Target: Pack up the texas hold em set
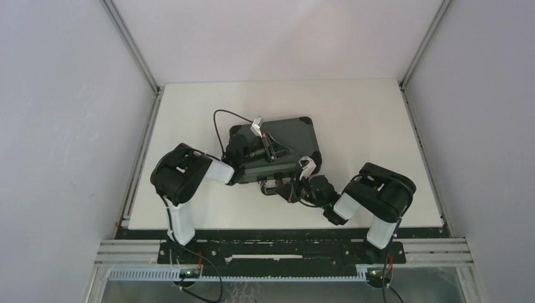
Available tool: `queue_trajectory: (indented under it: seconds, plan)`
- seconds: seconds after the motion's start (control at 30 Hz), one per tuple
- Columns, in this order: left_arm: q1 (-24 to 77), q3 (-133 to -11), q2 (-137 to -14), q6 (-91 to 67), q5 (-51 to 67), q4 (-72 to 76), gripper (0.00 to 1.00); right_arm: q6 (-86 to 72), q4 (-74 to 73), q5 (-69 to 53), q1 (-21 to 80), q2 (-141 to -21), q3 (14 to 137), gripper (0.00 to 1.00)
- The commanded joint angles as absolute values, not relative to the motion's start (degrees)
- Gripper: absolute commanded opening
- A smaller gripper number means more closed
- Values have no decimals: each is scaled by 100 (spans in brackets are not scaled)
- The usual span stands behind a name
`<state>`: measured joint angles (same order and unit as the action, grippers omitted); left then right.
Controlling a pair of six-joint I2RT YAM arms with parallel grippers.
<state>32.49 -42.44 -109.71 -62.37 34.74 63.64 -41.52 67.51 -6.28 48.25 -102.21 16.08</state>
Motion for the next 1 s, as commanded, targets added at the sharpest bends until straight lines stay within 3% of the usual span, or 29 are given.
queue_trajectory:
  seconds: [0.0, 0.4, 0.97]
  plan:
    - [3066, -3743, -11326, -5681, 3574, 4651, 0, -3737, 6720, -546, 4569, -9778, 1885, 0]
    - [3060, -3737, -11331, -5676, 3618, 4647, 0, -3488, 6145, -1106, 3938, -9895, 2486, 0]
    - [3059, -3723, -11300, -5712, 3645, 4669, 0, -2864, 4598, -948, 4319, -7836, 1998, 0]
